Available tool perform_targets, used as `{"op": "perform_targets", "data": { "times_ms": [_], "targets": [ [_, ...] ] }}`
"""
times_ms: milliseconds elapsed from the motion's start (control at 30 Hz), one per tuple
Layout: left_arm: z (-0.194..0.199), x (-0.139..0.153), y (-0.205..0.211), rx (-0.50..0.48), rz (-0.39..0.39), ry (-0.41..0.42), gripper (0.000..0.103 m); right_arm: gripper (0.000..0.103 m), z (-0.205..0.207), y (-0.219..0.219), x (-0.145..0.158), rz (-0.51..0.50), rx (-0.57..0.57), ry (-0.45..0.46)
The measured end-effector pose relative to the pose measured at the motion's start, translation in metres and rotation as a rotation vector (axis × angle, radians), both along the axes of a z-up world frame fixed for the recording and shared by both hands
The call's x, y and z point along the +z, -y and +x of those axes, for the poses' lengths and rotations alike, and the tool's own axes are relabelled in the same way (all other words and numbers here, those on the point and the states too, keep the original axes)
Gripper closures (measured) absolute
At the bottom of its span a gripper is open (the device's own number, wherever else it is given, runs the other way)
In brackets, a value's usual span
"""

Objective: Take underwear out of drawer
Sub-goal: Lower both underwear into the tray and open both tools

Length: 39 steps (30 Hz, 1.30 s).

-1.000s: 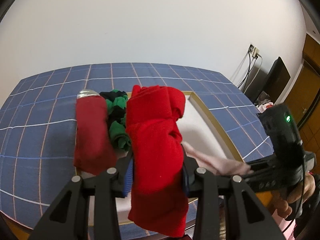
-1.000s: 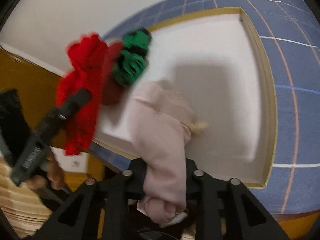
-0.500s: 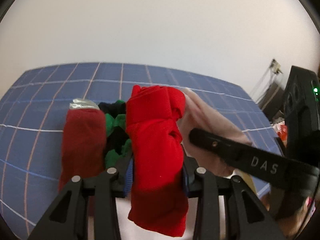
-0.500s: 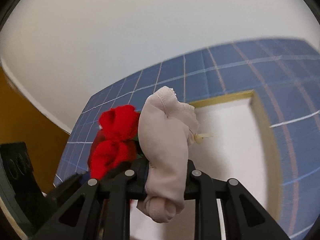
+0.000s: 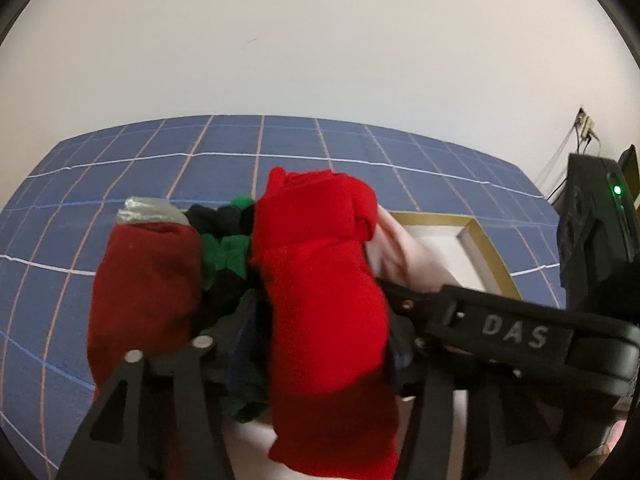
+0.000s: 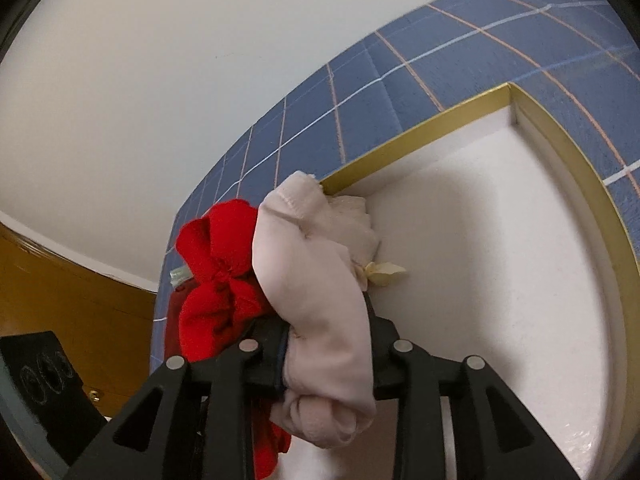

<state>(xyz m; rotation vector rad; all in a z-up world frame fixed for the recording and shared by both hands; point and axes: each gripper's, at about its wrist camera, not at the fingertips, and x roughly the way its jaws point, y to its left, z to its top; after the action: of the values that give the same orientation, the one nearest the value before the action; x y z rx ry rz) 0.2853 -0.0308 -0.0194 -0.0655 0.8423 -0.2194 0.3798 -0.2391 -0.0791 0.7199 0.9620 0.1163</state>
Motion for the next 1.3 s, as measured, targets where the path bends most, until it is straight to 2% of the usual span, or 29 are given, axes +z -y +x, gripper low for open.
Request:
{"op": "perform_targets", "data": {
  "times_ms": [33, 100, 200, 467, 633, 800, 1133, 1233, 1300],
  "targets": [
    [0.001, 0.003, 0.0, 0.013, 0.015, 0.0, 0.026, 0.068, -0.002, 0.004, 0.002, 0.031, 0.001, 0.009],
    [0.0, 0.012, -0.006, 0.078, 0.048, -0.001, 0.005, 0.048, -0.007, 0.008, 0.009, 0.053, -0.007, 0.038],
    [-0.011, 0.031, -0.018, 0.108, 0.005, 0.05, 0.002, 0.028, -0.018, 0.009, 0.031, 0.04, -0.009, 0.113],
    [-0.045, 0.056, -0.031, 0.118, 0.027, 0.12, 0.001, 0.028, -0.055, -0.005, 0.071, -0.02, 0.006, 0.208],
    [-0.08, 0.062, -0.04, 0.061, 0.024, 0.143, 0.001, 0.028, -0.092, 0.005, 0.074, -0.003, -0.035, 0.247],
    [-0.116, 0.056, -0.044, -0.002, 0.021, 0.14, 0.001, 0.028, -0.143, 0.009, 0.068, -0.015, -0.04, 0.245],
    [-0.168, 0.027, -0.038, -0.039, 0.024, 0.1, 0.001, 0.028, -0.2, -0.011, 0.055, -0.109, -0.044, 0.26],
    [-0.183, 0.023, -0.042, -0.044, 0.04, 0.102, 0.001, 0.028, -0.22, -0.018, 0.055, -0.169, -0.051, 0.264],
    [-0.194, 0.019, -0.044, -0.055, 0.069, 0.111, 0.001, 0.028, -0.234, -0.025, 0.056, -0.248, -0.051, 0.269]
  ]
}}
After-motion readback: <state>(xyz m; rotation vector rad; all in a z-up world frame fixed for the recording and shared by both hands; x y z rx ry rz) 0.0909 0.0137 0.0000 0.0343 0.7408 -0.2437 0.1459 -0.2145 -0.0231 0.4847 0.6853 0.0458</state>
